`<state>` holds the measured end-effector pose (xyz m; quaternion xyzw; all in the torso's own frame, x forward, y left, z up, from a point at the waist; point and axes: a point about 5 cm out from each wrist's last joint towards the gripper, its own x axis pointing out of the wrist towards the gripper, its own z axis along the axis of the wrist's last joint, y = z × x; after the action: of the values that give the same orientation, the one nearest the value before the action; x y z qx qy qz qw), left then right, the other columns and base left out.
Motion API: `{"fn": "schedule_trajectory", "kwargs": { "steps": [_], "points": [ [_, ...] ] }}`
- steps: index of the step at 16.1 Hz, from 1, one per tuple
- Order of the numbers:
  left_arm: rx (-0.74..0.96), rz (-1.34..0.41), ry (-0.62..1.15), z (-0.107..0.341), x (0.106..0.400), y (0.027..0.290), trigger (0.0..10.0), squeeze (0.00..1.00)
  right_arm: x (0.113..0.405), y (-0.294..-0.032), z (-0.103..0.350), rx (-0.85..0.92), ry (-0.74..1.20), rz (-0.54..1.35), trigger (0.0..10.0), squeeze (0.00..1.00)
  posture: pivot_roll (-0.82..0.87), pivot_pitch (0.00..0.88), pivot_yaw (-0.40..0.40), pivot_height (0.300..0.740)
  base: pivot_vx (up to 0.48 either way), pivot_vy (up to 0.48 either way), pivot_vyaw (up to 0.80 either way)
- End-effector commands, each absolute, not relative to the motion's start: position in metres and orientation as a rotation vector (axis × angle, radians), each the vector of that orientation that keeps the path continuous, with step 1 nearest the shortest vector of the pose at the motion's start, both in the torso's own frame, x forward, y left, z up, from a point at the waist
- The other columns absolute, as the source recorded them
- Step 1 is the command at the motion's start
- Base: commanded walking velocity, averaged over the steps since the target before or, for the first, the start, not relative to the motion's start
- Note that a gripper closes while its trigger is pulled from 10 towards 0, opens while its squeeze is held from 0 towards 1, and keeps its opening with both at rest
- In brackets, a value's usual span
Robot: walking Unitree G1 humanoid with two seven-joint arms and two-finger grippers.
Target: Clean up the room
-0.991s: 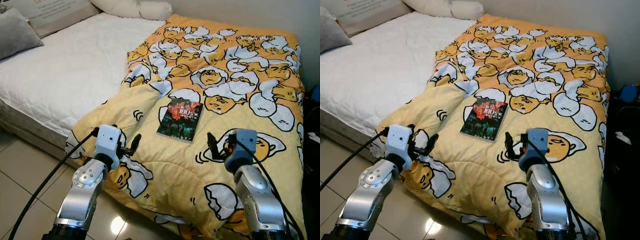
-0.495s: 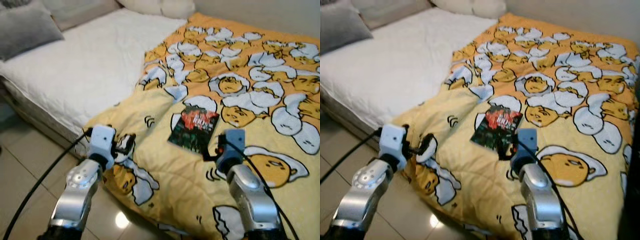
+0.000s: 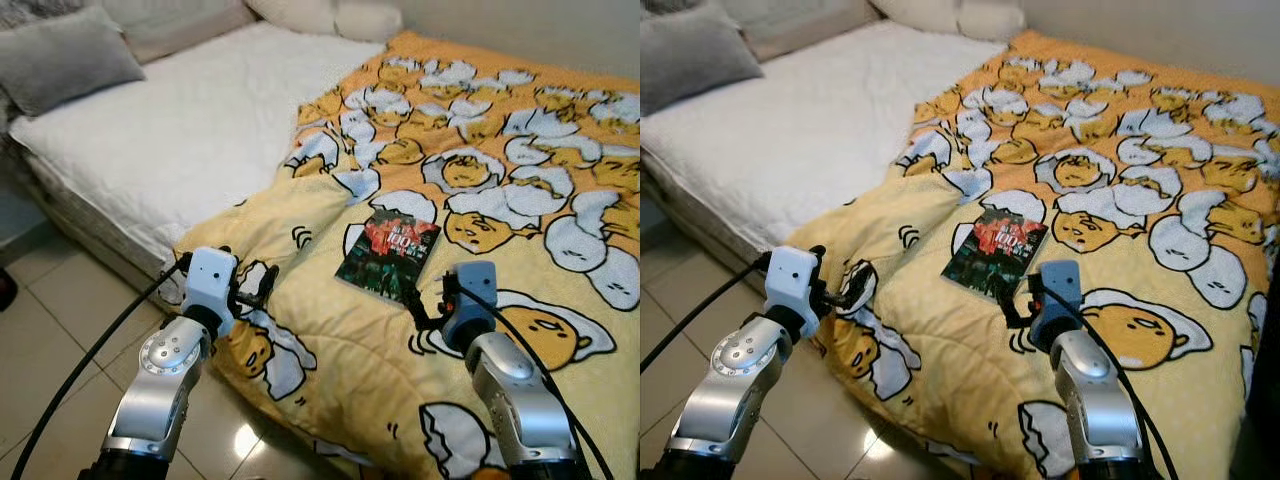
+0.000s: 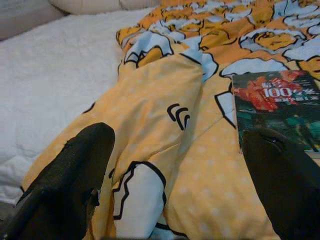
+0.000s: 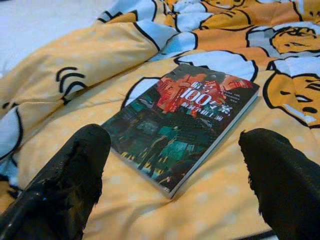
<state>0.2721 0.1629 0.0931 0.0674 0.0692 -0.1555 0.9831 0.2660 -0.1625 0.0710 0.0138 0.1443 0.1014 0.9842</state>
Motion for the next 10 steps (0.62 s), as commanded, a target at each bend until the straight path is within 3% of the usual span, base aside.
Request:
{"fn": "schedule_trajectory", "kwargs": {
  "steps": [1,10],
  "points": [
    [0.149,-0.314,0.144,0.0924,0.2729,0.1639,10.0,0.00,0.2644,-0.1632,0.0691,0.041,0.308,0.209,10.0,0.00,-0.03,0.000,0.039,0.740,0.000,0.000,0.00],
    [0.154,-0.286,0.152,0.0892,0.2756,0.1660,10.0,0.00,0.2678,-0.1662,0.0688,-0.027,0.316,0.202,10.0,0.00,-0.03,0.000,0.030,0.740,0.000,0.000,0.00]
  ]
}}
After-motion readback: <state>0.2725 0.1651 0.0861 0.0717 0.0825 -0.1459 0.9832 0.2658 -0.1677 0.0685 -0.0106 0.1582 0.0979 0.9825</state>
